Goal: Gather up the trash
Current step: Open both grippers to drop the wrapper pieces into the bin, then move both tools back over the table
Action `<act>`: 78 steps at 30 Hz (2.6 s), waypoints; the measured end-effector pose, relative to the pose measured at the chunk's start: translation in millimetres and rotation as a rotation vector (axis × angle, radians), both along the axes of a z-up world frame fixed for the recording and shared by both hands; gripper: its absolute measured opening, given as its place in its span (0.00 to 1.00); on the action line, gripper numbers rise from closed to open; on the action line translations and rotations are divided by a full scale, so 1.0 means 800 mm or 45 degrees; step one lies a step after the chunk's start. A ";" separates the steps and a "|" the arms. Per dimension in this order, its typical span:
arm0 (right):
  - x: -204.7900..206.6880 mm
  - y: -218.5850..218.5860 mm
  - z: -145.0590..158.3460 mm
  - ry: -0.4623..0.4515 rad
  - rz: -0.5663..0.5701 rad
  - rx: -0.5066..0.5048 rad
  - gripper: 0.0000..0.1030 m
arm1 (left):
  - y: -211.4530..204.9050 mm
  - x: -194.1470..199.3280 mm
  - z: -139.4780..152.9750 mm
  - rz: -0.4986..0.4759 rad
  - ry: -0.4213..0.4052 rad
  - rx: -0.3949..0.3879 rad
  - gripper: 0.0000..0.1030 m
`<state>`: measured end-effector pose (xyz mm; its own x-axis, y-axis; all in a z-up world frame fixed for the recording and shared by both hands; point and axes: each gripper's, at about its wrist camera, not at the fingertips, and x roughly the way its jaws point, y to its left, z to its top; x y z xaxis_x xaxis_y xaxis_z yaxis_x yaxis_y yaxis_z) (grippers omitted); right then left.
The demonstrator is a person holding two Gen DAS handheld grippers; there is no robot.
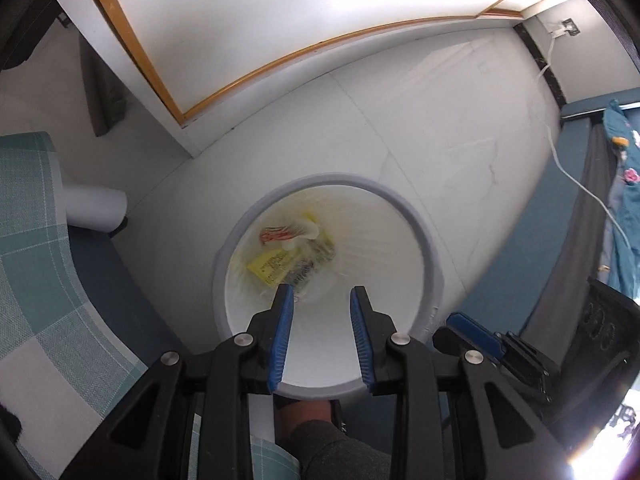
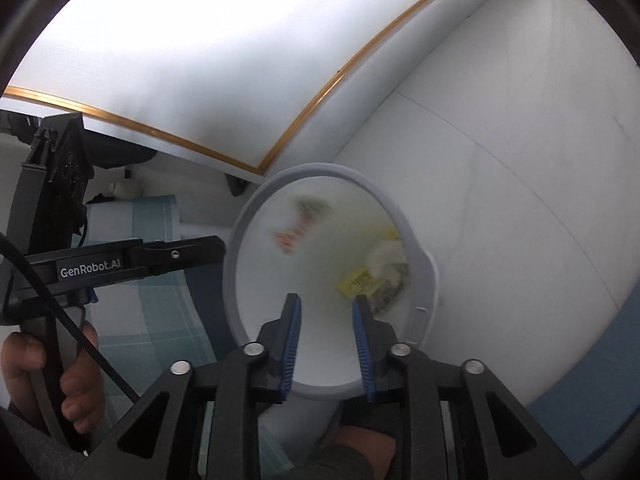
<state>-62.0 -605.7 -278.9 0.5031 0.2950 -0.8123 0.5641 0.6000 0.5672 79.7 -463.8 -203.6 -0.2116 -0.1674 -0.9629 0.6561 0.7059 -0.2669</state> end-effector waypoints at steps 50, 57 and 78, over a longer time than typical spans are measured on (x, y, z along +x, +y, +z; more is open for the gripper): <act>-0.006 0.266 0.443 -0.970 0.415 -0.614 0.87 | 0.421 -0.059 0.372 0.860 -1.193 -0.308 0.74; -0.001 0.336 0.443 -1.007 0.554 -0.656 0.89 | 0.487 -0.060 0.361 0.999 -1.218 -0.315 0.75; 0.092 0.493 0.335 -0.754 0.878 -0.658 0.94 | 0.619 -0.029 0.265 1.203 -1.089 -0.285 0.83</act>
<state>11.2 -211.7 -11.1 0.7161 0.3564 -0.6001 -0.2773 0.9343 0.2240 56.6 31.2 8.4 0.7417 -0.0877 -0.6650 -0.0491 0.9816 -0.1843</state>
